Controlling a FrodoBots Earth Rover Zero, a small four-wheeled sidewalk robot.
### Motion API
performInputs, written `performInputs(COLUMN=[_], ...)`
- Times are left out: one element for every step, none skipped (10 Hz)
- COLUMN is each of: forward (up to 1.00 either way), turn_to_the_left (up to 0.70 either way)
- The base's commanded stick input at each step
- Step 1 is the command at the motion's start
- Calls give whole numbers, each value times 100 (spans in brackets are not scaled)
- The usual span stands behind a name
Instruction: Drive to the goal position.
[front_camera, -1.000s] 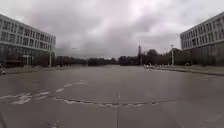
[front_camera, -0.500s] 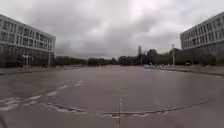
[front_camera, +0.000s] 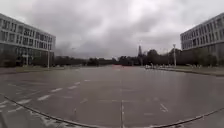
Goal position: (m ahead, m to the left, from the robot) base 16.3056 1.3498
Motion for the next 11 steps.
performInputs(forward=[70,70,70,70,70,70,70,70,70,70,70], turn_to_the_left=[0,0,0,0,0,0,0,0,0,0,0])
